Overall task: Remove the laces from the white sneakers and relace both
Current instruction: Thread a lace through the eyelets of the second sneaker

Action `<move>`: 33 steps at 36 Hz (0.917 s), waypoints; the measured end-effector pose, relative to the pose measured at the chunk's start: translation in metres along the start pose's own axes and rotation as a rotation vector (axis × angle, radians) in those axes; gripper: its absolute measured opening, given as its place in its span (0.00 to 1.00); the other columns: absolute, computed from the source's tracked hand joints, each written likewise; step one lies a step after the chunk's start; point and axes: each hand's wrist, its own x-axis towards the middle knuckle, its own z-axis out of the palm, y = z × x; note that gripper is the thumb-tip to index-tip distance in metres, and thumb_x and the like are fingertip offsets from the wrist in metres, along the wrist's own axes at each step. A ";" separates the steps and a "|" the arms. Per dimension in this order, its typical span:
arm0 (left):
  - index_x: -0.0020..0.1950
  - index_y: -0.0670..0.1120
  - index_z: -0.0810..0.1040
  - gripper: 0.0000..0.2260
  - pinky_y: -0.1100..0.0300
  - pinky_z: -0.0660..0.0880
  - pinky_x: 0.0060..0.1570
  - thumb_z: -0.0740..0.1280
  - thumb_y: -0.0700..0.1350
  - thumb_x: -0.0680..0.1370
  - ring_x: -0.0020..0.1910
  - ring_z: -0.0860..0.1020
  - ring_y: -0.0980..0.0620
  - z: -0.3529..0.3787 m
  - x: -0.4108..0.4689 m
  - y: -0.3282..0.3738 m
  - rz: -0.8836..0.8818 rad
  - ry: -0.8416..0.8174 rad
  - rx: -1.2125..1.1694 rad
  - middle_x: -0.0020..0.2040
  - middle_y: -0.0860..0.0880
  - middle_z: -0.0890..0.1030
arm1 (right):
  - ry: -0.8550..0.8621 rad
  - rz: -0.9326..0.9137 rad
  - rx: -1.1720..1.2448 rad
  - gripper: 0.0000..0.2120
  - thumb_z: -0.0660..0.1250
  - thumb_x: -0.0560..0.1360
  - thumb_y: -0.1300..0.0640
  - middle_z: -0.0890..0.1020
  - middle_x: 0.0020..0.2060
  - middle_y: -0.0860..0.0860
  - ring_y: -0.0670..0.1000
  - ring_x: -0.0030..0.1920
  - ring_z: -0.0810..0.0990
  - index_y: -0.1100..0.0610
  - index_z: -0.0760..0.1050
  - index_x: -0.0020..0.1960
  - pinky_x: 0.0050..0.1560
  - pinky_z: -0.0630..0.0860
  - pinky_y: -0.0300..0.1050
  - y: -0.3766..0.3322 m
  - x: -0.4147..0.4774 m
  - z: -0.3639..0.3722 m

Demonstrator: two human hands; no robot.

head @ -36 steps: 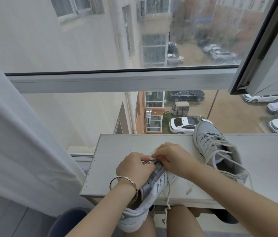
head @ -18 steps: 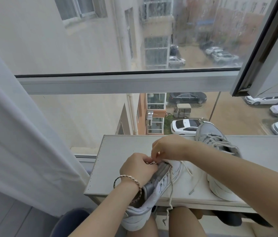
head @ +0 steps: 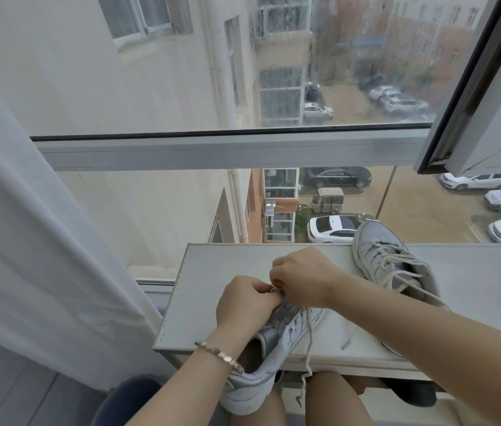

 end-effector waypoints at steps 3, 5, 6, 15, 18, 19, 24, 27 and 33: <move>0.18 0.47 0.69 0.20 0.58 0.58 0.31 0.70 0.45 0.69 0.27 0.61 0.50 0.001 0.000 0.000 -0.006 0.016 -0.031 0.19 0.51 0.62 | 0.055 -0.013 -0.002 0.11 0.59 0.71 0.63 0.78 0.46 0.50 0.54 0.47 0.74 0.55 0.77 0.50 0.35 0.62 0.44 -0.001 -0.003 0.009; 0.19 0.46 0.69 0.20 0.58 0.59 0.32 0.70 0.44 0.69 0.27 0.61 0.49 0.001 0.001 -0.001 -0.014 0.022 -0.054 0.20 0.51 0.63 | 0.130 -0.042 0.018 0.10 0.62 0.70 0.64 0.79 0.44 0.50 0.54 0.48 0.75 0.56 0.78 0.48 0.34 0.67 0.45 -0.003 -0.006 0.011; 0.19 0.46 0.69 0.19 0.58 0.59 0.32 0.69 0.43 0.69 0.28 0.61 0.49 0.001 0.001 -0.001 -0.020 0.023 -0.060 0.20 0.50 0.63 | 0.190 -0.064 0.038 0.08 0.66 0.68 0.65 0.80 0.41 0.50 0.54 0.46 0.77 0.57 0.79 0.44 0.32 0.70 0.44 -0.003 -0.008 0.010; 0.17 0.45 0.60 0.19 0.61 0.54 0.28 0.63 0.36 0.66 0.25 0.55 0.53 0.002 0.003 -0.001 -0.014 0.090 -0.057 0.19 0.52 0.57 | 0.680 -0.041 0.506 0.08 0.62 0.75 0.63 0.82 0.41 0.55 0.54 0.40 0.80 0.64 0.79 0.44 0.37 0.77 0.45 -0.033 -0.024 -0.025; 0.20 0.44 0.66 0.16 0.59 0.59 0.29 0.66 0.38 0.67 0.26 0.61 0.50 0.005 0.004 -0.006 -0.013 0.105 -0.112 0.23 0.47 0.65 | 0.867 -0.071 0.691 0.12 0.59 0.75 0.61 0.80 0.39 0.53 0.45 0.39 0.76 0.65 0.79 0.45 0.40 0.74 0.37 -0.038 -0.031 -0.050; 0.22 0.43 0.69 0.14 0.59 0.62 0.30 0.67 0.39 0.67 0.26 0.63 0.50 0.007 0.003 -0.007 -0.019 0.104 -0.121 0.23 0.46 0.68 | 0.910 -0.052 0.752 0.10 0.60 0.75 0.62 0.80 0.38 0.50 0.43 0.39 0.76 0.63 0.79 0.45 0.40 0.75 0.35 -0.037 -0.034 -0.055; 0.48 0.53 0.79 0.06 0.55 0.77 0.49 0.70 0.46 0.71 0.45 0.78 0.53 0.006 0.008 -0.001 -0.033 0.033 -0.138 0.46 0.52 0.80 | 0.749 0.203 1.216 0.12 0.64 0.75 0.68 0.80 0.34 0.47 0.41 0.34 0.79 0.52 0.78 0.42 0.39 0.77 0.32 -0.022 -0.031 -0.051; 0.56 0.55 0.79 0.09 0.52 0.73 0.56 0.67 0.50 0.76 0.53 0.75 0.48 0.001 0.015 0.007 0.133 0.040 -0.016 0.52 0.49 0.78 | 0.650 0.281 1.286 0.11 0.66 0.74 0.67 0.81 0.33 0.46 0.42 0.34 0.81 0.51 0.79 0.42 0.40 0.79 0.34 -0.015 -0.028 -0.037; 0.44 0.46 0.78 0.13 0.64 0.71 0.47 0.55 0.43 0.82 0.46 0.76 0.60 -0.005 0.024 0.006 0.171 -0.023 -0.170 0.37 0.53 0.80 | 0.234 0.758 0.883 0.30 0.67 0.69 0.39 0.76 0.48 0.48 0.45 0.44 0.75 0.54 0.68 0.65 0.43 0.73 0.39 -0.005 -0.039 0.010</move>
